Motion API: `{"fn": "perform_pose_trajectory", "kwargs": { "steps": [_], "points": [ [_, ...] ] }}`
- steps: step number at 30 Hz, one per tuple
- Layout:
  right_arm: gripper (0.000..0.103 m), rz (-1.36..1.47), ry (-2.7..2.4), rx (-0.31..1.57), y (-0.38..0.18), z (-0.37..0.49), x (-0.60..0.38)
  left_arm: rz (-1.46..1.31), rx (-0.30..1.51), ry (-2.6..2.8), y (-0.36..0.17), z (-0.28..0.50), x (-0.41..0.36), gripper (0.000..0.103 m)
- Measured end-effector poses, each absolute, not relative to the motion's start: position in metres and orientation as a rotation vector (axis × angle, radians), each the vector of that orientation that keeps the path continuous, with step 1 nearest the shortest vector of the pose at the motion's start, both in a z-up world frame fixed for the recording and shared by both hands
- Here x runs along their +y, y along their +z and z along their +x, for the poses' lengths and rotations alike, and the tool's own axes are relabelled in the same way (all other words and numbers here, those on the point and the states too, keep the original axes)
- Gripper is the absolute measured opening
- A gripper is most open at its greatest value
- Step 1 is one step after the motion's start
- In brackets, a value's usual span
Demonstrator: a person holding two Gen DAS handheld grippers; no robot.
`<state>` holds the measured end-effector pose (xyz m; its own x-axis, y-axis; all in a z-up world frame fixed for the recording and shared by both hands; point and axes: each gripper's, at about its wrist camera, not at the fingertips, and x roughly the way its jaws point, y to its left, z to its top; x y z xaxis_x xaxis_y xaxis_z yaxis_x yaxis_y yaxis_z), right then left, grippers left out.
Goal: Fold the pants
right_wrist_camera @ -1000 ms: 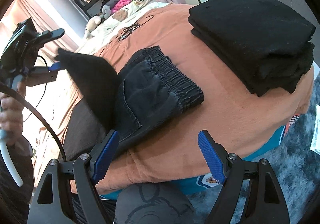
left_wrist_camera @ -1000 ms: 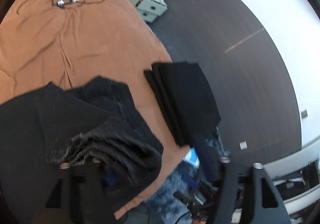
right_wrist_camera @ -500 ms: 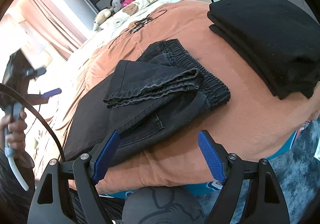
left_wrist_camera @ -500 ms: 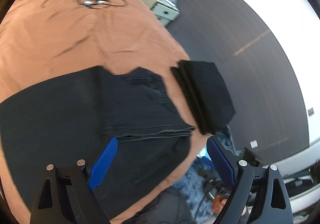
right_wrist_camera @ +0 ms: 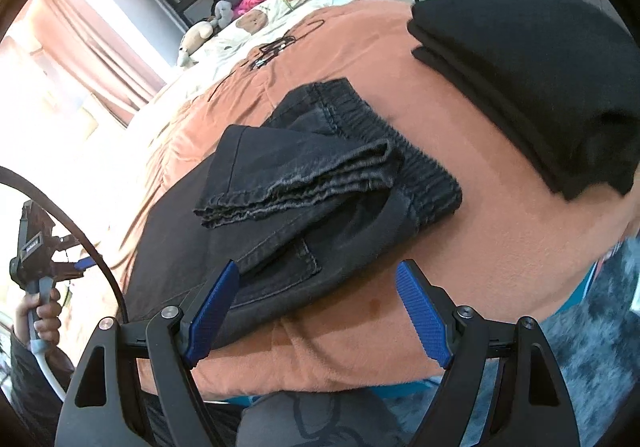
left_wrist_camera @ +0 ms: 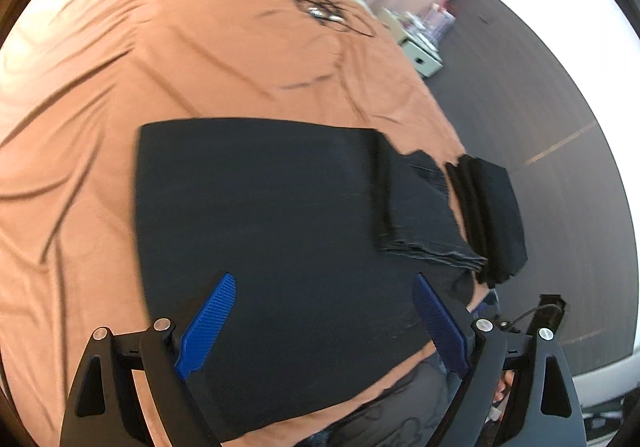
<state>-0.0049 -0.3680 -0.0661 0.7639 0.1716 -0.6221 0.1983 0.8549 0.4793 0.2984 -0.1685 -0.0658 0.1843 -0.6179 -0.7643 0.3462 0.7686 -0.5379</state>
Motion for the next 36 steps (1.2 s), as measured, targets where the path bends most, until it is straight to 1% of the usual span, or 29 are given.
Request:
{"fn": "perform_pose_trajectory", "kwargs": {
  "steps": [4,12,15,17,21,25,36],
  "points": [
    [0.08,0.432,-0.005,0.728,-0.052,0.008,-0.358,-0.286,1.212,-0.636,-0.08,0.302,-0.142,0.089],
    [0.08,0.126,0.082,0.764,-0.03,0.05,-0.313,-0.299,1.191,-0.573,-0.099,0.297,-0.104,0.081],
    [0.073,0.031,0.123,0.793,-0.033,0.071,-0.299,-0.279,1.168,-0.556,-0.103,0.29,-0.096,0.076],
    [0.068,-0.012,0.137,0.811,-0.034,0.083,-0.293,-0.277,1.144,-0.549,-0.104,0.284,-0.09,0.074],
    [0.062,-0.091,0.182,0.846,-0.042,0.106,-0.279,-0.273,1.093,-0.514,-0.105,0.272,-0.082,0.074],
    [0.054,-0.153,0.201,0.871,-0.045,0.124,-0.269,-0.278,1.068,-0.487,-0.109,0.262,-0.076,0.074],
    [0.053,-0.361,0.243,0.949,-0.067,0.165,-0.238,-0.331,1.1,-0.486,-0.126,0.25,-0.079,0.074]
  ]
}}
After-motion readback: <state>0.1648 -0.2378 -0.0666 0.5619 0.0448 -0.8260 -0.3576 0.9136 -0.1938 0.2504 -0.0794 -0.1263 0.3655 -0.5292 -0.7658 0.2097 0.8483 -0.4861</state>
